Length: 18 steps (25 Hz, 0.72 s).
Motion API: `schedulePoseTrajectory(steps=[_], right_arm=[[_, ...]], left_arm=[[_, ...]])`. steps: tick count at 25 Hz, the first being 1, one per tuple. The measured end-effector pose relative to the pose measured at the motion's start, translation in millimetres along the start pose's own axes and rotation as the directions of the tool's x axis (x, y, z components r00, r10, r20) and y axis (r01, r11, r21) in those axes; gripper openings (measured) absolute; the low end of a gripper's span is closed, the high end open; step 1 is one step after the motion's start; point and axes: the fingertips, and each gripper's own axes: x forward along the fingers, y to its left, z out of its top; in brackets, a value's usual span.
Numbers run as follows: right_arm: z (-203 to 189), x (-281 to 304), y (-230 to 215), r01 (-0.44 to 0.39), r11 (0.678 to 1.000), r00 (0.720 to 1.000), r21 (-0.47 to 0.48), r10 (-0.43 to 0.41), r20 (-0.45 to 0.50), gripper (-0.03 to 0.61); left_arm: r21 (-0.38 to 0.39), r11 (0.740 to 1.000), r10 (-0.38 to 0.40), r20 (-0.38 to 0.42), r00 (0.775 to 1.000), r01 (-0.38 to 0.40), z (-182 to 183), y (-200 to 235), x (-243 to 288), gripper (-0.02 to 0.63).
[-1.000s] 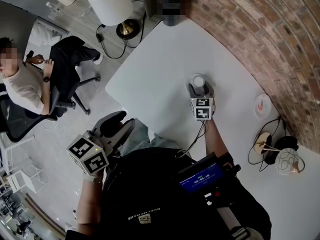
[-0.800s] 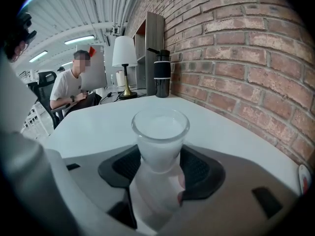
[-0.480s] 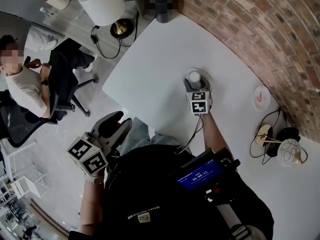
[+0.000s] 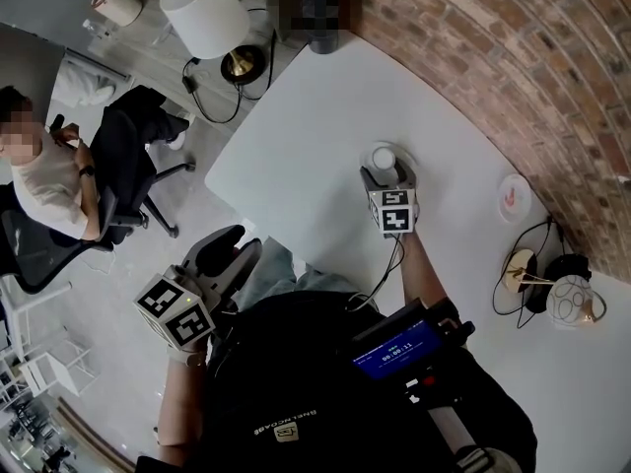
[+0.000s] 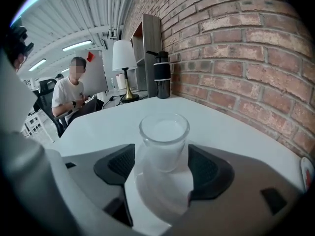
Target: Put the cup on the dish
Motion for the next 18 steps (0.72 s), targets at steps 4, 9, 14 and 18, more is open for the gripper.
schedulePoseTrajectory(steps=[4,9,14,18], right_arm=[[2,-7,-6,0.034,0.999,0.999,0.016,-0.034,0.005,0.321],[11,-26,-10,0.054,0.998,0.998,0.044,-0.055,0.03,0.321],[31,-60,-14,0.09,0.991,0.992,0.1,-0.099,0.084,0.321],[63,-90,-24,0.116,0.978,0.977,0.175,-0.144,0.155,0.319]], left_arm=[[0.007,1.0,-0.012,-0.003,1.0,0.012,2,2,-1,0.17],[0.017,0.999,-0.04,-0.012,0.999,0.04,10,6,-1,0.17],[0.037,0.995,-0.094,-0.046,0.994,0.096,16,7,8,0.17],[0.061,0.984,-0.16,-0.082,0.984,0.165,26,2,23,0.17]])
